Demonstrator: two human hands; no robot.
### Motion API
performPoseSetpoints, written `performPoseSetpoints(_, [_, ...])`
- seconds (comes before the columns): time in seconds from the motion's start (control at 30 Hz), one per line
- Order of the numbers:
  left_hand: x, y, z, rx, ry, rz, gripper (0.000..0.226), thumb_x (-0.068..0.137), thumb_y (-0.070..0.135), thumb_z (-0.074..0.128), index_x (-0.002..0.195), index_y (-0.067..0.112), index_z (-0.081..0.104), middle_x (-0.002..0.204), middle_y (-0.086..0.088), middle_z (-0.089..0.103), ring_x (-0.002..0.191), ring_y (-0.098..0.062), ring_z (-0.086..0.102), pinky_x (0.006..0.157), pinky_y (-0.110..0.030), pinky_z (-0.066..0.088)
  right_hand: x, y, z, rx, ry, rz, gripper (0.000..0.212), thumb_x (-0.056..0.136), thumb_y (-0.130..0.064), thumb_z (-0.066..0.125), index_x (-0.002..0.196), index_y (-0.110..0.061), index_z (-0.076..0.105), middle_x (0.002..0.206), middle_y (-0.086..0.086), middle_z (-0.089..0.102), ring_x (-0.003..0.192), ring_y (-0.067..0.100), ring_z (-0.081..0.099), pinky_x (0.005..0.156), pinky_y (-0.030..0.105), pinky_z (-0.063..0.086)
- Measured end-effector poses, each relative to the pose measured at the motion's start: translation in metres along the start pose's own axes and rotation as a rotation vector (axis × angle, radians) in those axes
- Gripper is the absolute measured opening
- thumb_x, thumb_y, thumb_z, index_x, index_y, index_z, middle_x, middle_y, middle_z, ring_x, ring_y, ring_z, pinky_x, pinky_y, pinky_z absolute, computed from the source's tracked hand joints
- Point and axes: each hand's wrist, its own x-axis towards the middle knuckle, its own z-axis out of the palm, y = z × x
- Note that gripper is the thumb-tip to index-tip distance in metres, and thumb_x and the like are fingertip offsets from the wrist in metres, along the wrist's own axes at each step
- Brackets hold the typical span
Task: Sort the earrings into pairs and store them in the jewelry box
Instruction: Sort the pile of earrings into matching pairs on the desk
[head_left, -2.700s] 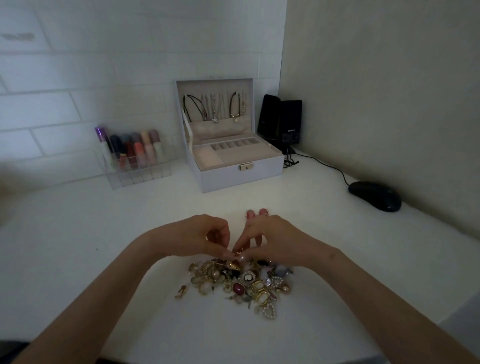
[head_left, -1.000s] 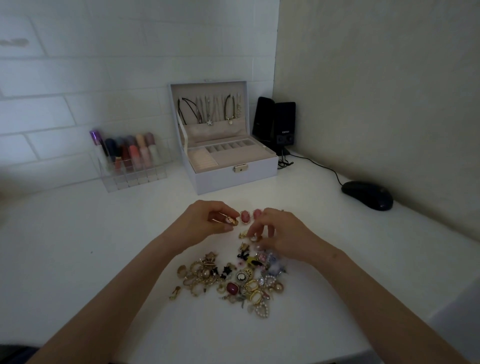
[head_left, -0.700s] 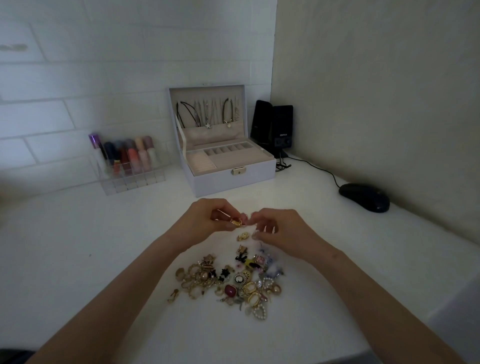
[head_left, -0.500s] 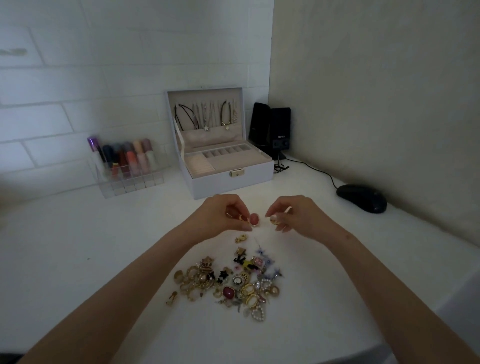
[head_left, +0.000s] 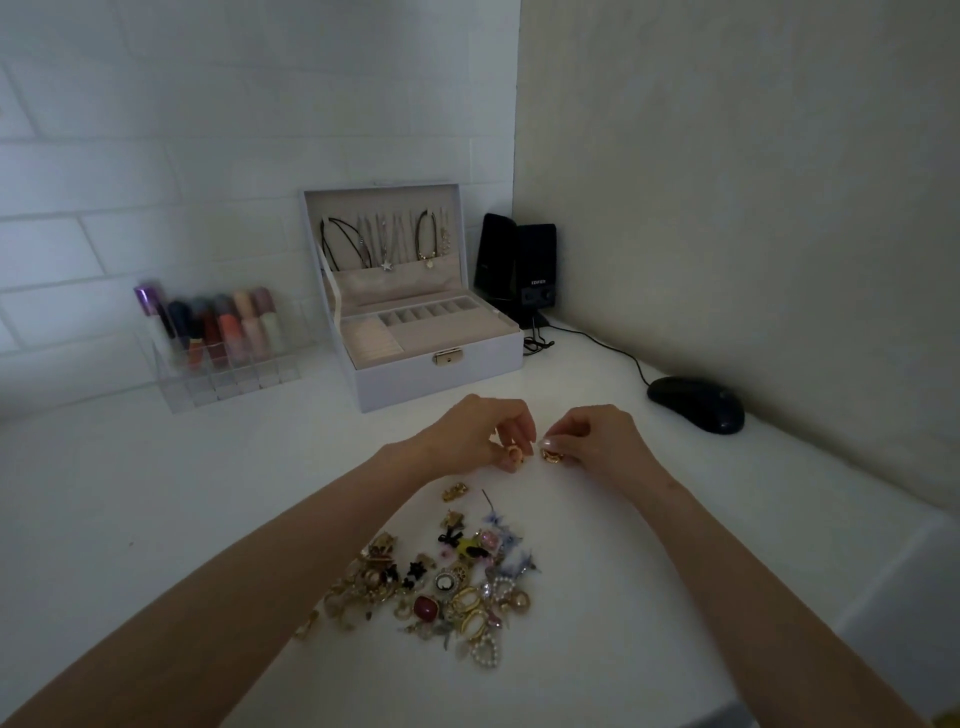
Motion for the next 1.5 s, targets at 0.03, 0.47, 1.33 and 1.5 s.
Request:
performPoseSetpoints(0.03, [0.000, -0.001, 0.001, 0.012, -0.011, 0.010, 0.031, 0.071, 0.000, 0.074, 0.098, 0.011, 0.063, 0.094, -0.001, 0.071, 0.075, 0.006, 0.055, 0.063, -0.003, 0.041, 0.000, 0.000, -0.001, 0.010, -0.009, -0.002, 0.012, 0.077, -0.013, 0.074, 0.087, -0.008, 0.070, 0.064, 0.000, 0.065, 0.051, 0.004, 0.057, 0.050, 0.007, 0.041])
performPoseSetpoints(0.47, [0.008, -0.006, 0.001, 0.444, 0.092, -0.067, 0.027, 0.076, 0.041, 0.069, 0.097, 0.027, 0.060, 0.100, 0.011, 0.061, 0.095, -0.011, 0.045, 0.082, -0.031, 0.026, 0.005, 0.001, 0.003, -0.194, -0.036, -0.070, 0.021, 0.073, -0.017, 0.078, 0.093, -0.017, 0.072, 0.072, -0.004, 0.057, 0.066, 0.006, 0.050, 0.057, 0.012, 0.036])
performPoseSetpoints(1.33, [-0.078, -0.009, -0.029, 0.164, -0.071, 0.017, 0.022, 0.086, 0.002, 0.059, 0.103, 0.013, 0.068, 0.100, 0.003, 0.061, 0.091, -0.004, 0.056, 0.078, -0.015, 0.047, -0.043, -0.046, 0.027, -0.263, -0.307, -0.250, 0.027, 0.082, 0.000, 0.064, 0.107, -0.011, 0.069, 0.086, -0.011, 0.055, 0.091, 0.009, 0.056, 0.080, 0.013, 0.042])
performPoseSetpoints(1.5, [-0.094, -0.011, -0.029, 0.132, -0.149, 0.013, 0.022, 0.088, 0.003, 0.057, 0.101, 0.016, 0.069, 0.103, 0.002, 0.060, 0.093, -0.006, 0.057, 0.084, -0.021, 0.047, -0.055, -0.053, 0.033, -0.187, -0.397, -0.214, 0.030, 0.082, 0.005, 0.062, 0.108, -0.010, 0.069, 0.092, -0.007, 0.061, 0.091, 0.007, 0.058, 0.073, 0.007, 0.045])
